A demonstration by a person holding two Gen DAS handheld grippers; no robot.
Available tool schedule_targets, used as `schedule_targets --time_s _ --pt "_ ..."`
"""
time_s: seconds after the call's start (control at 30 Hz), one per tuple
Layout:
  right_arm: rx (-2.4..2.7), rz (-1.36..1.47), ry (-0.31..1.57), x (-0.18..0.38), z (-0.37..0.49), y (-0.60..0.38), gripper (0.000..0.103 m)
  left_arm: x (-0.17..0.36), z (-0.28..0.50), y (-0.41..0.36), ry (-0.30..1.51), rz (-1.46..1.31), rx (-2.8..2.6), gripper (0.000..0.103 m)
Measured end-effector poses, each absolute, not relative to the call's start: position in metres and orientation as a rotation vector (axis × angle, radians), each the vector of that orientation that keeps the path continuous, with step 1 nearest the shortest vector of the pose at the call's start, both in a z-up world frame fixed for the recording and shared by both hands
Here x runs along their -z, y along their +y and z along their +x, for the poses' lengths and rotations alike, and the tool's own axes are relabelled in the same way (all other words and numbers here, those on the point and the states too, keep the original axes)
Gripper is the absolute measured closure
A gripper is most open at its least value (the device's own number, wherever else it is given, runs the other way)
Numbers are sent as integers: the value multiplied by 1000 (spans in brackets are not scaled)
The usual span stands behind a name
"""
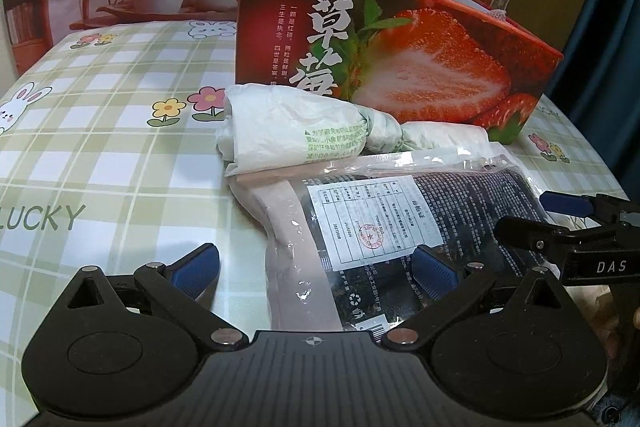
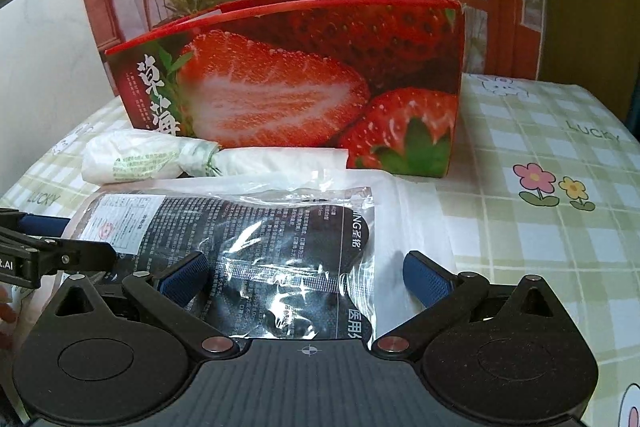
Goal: Organize soft objects
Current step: 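Close both grippers together on the clear plastic package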
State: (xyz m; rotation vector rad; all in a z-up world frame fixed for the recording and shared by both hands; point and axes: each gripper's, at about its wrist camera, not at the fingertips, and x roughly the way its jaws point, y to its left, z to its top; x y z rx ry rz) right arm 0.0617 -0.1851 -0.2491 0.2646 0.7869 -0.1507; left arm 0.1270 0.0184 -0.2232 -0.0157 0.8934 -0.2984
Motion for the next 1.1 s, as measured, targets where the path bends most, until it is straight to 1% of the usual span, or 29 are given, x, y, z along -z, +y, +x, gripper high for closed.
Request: schedule_targets --time_s 0.47,0.53,0.63,0.7,0.9,1.1 --pt "198 316 844 249 70 -186 0 221 137 20 955 -26 329 1" --pt "196 313 855 248 70 -186 0 220 136 23 962 -47 327 3" --pt "172 298 874 245 71 -188 0 217 135 26 965 -68 324 12" --pt "168 293 870 244 69 -190 0 215 135 29 972 -97 331 21" --pt "201 278 820 231 60 -201 0 213 131 31 979 -128 338 28" --pt "235 243 825 230 52 -215 1 214 127 29 981 -126 359 30"
